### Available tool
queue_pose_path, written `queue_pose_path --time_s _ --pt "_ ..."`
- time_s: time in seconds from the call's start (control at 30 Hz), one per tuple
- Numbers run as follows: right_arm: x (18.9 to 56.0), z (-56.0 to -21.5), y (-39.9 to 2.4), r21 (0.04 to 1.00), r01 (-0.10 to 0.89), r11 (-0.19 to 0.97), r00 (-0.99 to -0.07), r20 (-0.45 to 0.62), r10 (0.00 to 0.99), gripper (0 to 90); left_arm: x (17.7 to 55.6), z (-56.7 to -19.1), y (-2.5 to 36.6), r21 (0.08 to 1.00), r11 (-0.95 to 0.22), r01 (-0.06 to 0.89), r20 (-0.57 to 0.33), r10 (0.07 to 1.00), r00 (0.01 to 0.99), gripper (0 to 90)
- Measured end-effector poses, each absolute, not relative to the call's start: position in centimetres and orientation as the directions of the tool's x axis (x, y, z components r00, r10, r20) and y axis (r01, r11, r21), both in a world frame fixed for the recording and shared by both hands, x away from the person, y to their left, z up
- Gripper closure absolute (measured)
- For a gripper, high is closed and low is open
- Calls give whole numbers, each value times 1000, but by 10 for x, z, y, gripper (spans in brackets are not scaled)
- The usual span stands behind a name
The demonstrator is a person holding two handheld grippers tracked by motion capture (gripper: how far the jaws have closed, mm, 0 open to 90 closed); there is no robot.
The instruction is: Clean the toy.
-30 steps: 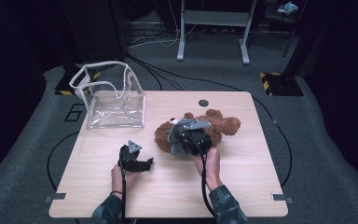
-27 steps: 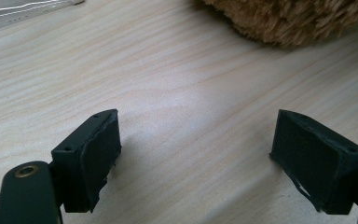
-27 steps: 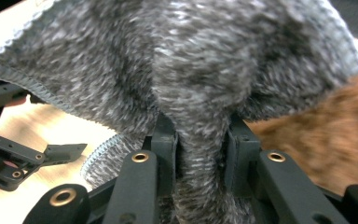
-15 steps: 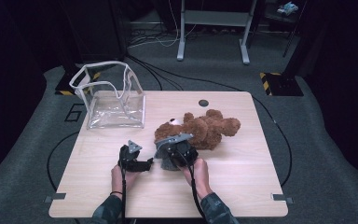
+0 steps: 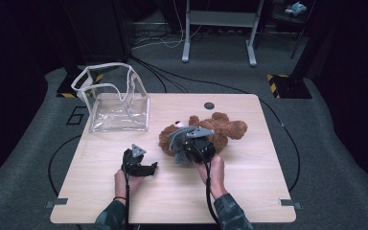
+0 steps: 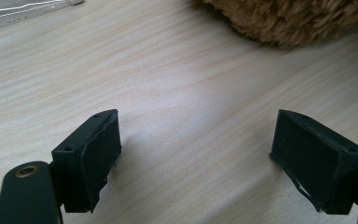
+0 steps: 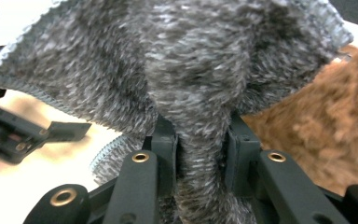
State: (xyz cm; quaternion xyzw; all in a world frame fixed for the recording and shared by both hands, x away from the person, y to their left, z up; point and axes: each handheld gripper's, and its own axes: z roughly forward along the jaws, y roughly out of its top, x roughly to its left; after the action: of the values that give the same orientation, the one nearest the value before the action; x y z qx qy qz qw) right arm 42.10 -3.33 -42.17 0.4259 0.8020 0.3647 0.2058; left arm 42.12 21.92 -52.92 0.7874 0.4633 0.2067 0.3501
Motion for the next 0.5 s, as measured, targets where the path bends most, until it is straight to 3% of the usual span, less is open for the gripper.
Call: queue_pose_path --time_s 0.4,0.5 --pt "417 -479 -5 632 609 479 -605 -21 796 696 421 -529 219 743 -324 585 0 875 485 155" --pt "416 -479 -6 626 611 486 -609 -21 793 696 421 -529 219 743 -325 585 -1 874 486 154"
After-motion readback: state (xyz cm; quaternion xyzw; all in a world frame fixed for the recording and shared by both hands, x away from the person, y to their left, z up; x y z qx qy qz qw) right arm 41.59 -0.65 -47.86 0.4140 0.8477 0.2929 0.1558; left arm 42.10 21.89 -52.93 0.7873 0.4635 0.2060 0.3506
